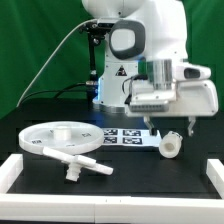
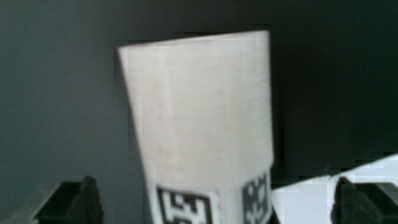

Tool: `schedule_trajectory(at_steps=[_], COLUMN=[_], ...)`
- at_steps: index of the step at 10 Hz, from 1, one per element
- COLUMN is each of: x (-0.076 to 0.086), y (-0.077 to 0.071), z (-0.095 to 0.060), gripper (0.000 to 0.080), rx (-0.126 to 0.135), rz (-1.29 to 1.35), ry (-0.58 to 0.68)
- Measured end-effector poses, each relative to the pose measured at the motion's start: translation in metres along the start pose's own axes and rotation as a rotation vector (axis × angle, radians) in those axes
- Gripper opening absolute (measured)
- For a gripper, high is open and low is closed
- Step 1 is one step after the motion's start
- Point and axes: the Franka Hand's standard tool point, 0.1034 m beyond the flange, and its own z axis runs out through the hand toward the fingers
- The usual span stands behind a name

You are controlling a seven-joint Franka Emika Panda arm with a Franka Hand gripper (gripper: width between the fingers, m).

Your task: Assemble round table

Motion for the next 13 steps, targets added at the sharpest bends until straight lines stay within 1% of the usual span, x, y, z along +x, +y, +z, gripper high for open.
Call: schedule_trajectory(at_steps=[1,2,3,7,8,9,10,11,12,13], x=[-0.009,-0.016,-0.021,-0.025,-0.028,-0.036,-0.043,-0.047,-0.048,-0.048], y=[-0.003,-0.01,-0.019,-0.02,-0.024,-0.044,-0.064,-0.082,-0.093,-0.089], z=[-0.01,-0.012,-0.012,-0.012,-0.011,-0.006,-0.001,0.004,0.012,0.011], gripper=[0.0648,0.0648,0.0648,0.0648,0.0648,0.0648,0.0648,0.0648,0.0648,0.0648], rx=[0.0,0.004,0.018,0.015,0.018,0.039,0.044,0.038,0.055,0.051], rz=[0.012,0.06,0.201,0.44,0.514,0.622,0.722,0.778,0.841,0.916], ry=[-0.023,-0.033,-0.036,-0.04,-0.043,-0.041,-0.042,-0.039,-0.031,-0.033])
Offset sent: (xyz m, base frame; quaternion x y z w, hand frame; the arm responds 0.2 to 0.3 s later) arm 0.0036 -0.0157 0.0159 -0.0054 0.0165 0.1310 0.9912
